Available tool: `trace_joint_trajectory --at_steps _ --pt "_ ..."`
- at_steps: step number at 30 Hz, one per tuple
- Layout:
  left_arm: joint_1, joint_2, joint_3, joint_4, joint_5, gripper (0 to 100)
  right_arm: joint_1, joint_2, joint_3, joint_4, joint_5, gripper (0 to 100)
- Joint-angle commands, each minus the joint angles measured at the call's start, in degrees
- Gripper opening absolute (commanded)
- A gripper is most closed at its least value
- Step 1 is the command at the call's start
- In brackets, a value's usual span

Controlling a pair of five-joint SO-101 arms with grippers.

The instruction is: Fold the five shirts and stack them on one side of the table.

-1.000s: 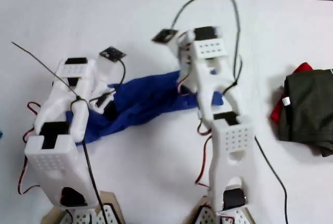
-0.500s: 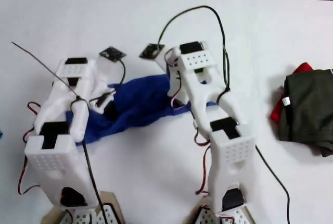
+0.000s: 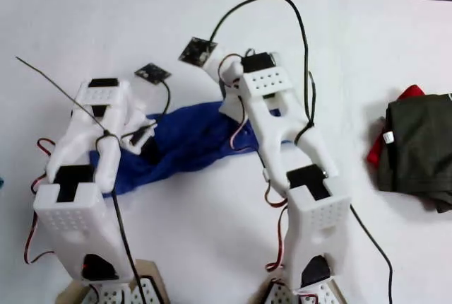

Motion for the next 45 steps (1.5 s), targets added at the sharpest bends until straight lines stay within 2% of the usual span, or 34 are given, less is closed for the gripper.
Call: trace_joint_trajectory --at_steps 1,5,9,14,19,24,34,45 --pt "0.26 1.05 0.04 0.79 -0.62 29 2.95 -8.66 0.26 3.74 -0.26 2.2" --pt "0.26 1.05 0.04 0.79 -0.62 29 6.81 -15.69 3.34 7.34 0.09 2.2" --pt "0.26 1.05 0.04 0.79 -0.62 29 7.25 -20.00 13.63 8.92 2.64 2.2" --pt "0.26 1.05 0.04 0.79 -0.62 29 6.46 -21.49 28.75 -1.63 3.25 2.2" --pt "0.26 1.05 0.04 0.79 -0.62 29 3.82 -19.56 34.81 -8.75 3.25 2.2" --pt "0.26 1.05 0.04 0.79 -0.62 29 1.27 -17.27 34.73 -12.00 2.90 2.2" --pt "0.26 1.05 0.04 0.79 -0.62 29 -5.85 -17.10 29.27 -11.91 -1.32 2.2" --pt "0.26 1.05 0.04 0.79 -0.62 29 -7.34 -16.75 21.36 -12.26 -1.32 2.2"
